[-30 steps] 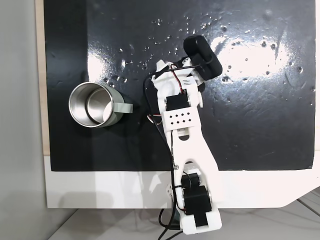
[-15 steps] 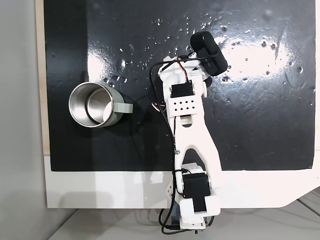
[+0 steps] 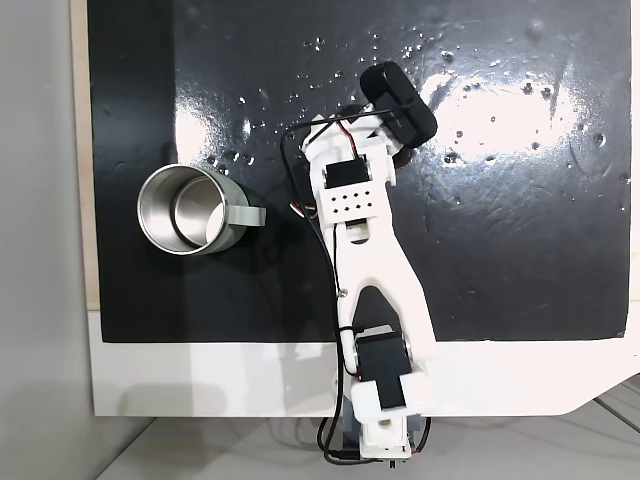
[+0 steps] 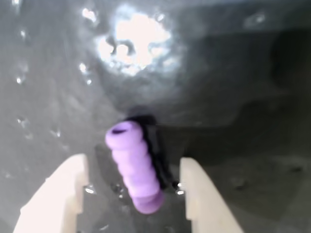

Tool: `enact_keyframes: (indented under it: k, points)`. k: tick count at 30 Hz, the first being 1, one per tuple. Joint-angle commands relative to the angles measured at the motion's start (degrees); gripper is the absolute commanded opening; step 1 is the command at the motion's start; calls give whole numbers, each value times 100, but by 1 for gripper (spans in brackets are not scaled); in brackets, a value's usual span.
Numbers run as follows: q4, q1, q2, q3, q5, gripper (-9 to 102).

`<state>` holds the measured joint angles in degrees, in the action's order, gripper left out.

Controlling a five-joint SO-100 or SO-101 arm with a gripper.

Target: Grasp a pengrip and put it in the cup.

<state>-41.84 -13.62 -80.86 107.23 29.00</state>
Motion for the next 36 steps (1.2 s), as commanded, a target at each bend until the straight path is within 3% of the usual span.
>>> enact_keyframes:
  k: [1, 15, 27, 36]
  points:
    - [-264, -149, 26, -378, 290, 22]
    - [-387, 88, 123, -378, 1116, 6]
    - [-378, 176, 9, -378, 1318, 0]
    - [-1591, -70, -580, -1327, 747, 0]
